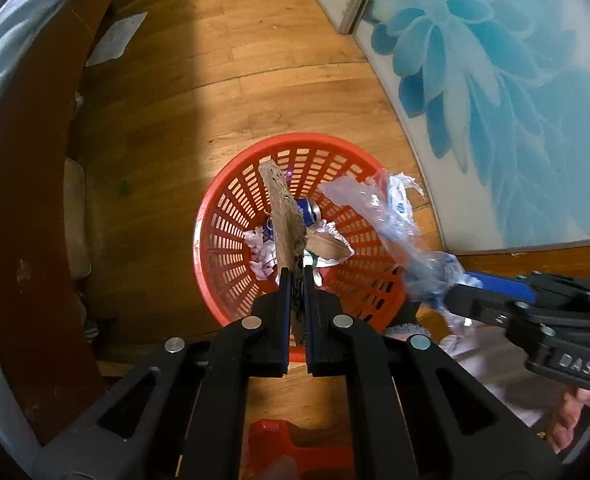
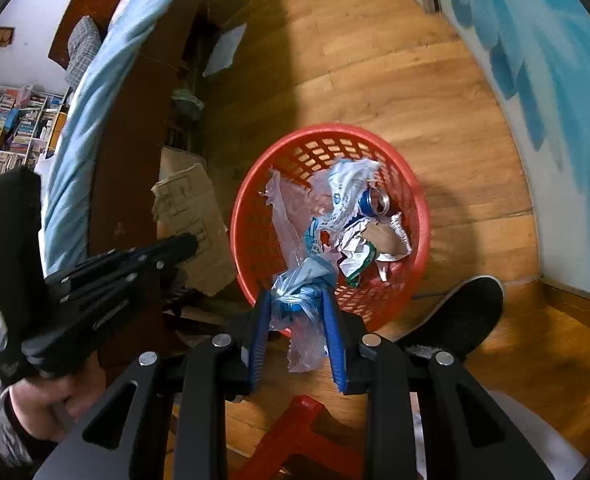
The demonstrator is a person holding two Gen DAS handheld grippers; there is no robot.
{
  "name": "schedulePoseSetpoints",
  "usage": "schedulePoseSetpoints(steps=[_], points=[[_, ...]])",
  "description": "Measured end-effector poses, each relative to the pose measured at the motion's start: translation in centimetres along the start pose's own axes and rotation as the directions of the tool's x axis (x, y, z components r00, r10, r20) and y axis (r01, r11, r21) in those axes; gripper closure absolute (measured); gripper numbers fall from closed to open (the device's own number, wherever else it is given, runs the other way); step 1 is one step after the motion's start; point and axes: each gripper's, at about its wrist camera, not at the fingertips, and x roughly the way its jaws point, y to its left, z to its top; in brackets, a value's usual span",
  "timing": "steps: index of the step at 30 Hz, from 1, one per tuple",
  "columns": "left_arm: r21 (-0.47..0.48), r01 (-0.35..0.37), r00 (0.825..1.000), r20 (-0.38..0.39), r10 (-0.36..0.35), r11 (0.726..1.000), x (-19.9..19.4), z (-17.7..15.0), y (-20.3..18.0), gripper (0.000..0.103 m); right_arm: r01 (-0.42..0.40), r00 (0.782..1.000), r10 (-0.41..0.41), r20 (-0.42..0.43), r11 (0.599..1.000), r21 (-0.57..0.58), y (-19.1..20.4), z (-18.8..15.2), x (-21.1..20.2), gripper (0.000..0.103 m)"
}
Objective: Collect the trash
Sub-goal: 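Carry the cardboard and plastic bag to the wastebasket and release both, then move both tools back over the can lid and purple wrapper on the sheet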
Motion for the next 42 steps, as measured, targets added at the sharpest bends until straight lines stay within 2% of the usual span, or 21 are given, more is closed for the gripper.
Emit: schedulePoseSetpoints(steps=[4,7,11,13,14,15,16,17,18,21,23,26,29,31,35,39,40,42], points=[[0.007,-0.013,1.000,-0.006,0.013,1.000,0.8,-0.2,-0.5,0.098,0.023,1.000,-0.023,-0.022,0.999,0.023,-1.0,0.5,2.4,0.076],[0.002,-0.015,1.000,-0.006,0.015,1.000,0.9,-0.4,-0.3,0.098,0.006,0.999,-0.005,-0.036,0.999,0.031,-0.2,1.1,3.6,0.078],[-0.012,-0.022,1.000,-0.002,0.022,1.000,0.7,-0.5,0.1,0.098,0.042,0.999,-0.042,-0.035,0.999,0.006,0.6,2.3,4.4,0.078],[-0.023,-0.027,1.000,0.004,0.027,0.999,0.4,-0.5,0.5,0.098,0.044,0.998,-0.043,-0.034,0.999,0.026,0.3,2.3,4.4,0.074],[-0.034,-0.029,0.999,0.015,0.030,0.999,0.2,-0.6,0.8,0.095,0.060,0.998,-0.058,-0.038,0.998,0.032,0.2,2.1,4.4,0.062],[-0.040,-0.025,1.000,0.017,0.026,0.999,0.0,-0.6,1.0,0.080,0.073,0.997,-0.071,-0.040,0.997,0.036,0.0,2.0,4.3,0.042],[-0.043,-0.025,1.000,0.014,0.025,0.999,-0.2,-0.7,1.2,0.062,0.084,0.996,-0.083,-0.023,0.995,0.044,-0.1,1.9,3.9,0.036],[-0.045,-0.039,0.999,0.019,0.040,0.998,-0.5,-0.8,1.4,0.026,0.100,0.995,-0.100,-0.008,0.994,0.048,-0.3,1.9,3.3,0.034],[-0.052,-0.053,0.998,0.041,0.055,0.997,-1.2,-1.0,1.7,0.023,0.128,0.992,-0.128,0.000,0.990,0.055,-0.6,1.9,2.8,0.035],[-0.066,-0.063,0.995,0.079,0.068,0.996,-3.5,-1.7,2.9,0.023,0.160,0.986,-0.163,0.035,0.983,0.093,-1.4,1.8,1.1,0.034],[-0.081,-0.073,0.992,0.101,0.081,0.994,-5.2,-2.3,3.9,0.023,0.148,0.985,-0.156,0.073,0.983,0.112,-1.4,1.5,-0.6,0.034],[-0.121,-0.075,0.983,0.158,0.094,0.990,-9.1,-4.0,6.3,0.023,0.113,0.984,-0.123,0.125,0.990,0.085,0.2,1.1,-3.0,0.024],[-0.173,-0.086,0.963,0.237,0.126,0.981,-13.7,-6.3,9.3,0.023,0.083,0.982,-0.082,0.173,0.997,0.004,3.6,0.6,-5.2,0.017],[-0.226,-0.102,0.942,0.290,0.167,0.969,-16.8,-8.0,12.1,0.021,0.062,0.978,-0.048,0.205,0.996,-0.061,6.6,0.0,-6.5,0.012],[-0.378,-0.137,0.890,0.359,0.282,0.915,-21.7,-10.9,18.7,0.018,0.050,0.971,-0.002,0.239,0.979,-0.196,13.6,-0.5,-7.8,0.007],[-0.528,-0.164,0.834,0.376,0.403,0.833,-24.9,-12.3,26.1,0.016,0.080,0.963,0.018,0.269,0.934,-0.349,22.7,0.0,-7.7,0.007],[-0.575,-0.168,0.818,0.372,0.438,0.801,-25.4,-12.4,28.2,0.016,0.082,0.961,0.032,0.275,0.915,-0.396,25.7,0.4,-7.4,0.007],[-0.654,-0.138,0.808,0.360,0.466,0.744,-25.7,-12.3,32.2,0.013,0.090,0.957,0.051,0.286,0.885,-0.457,30.1,0.9,-6.9,0.007]])
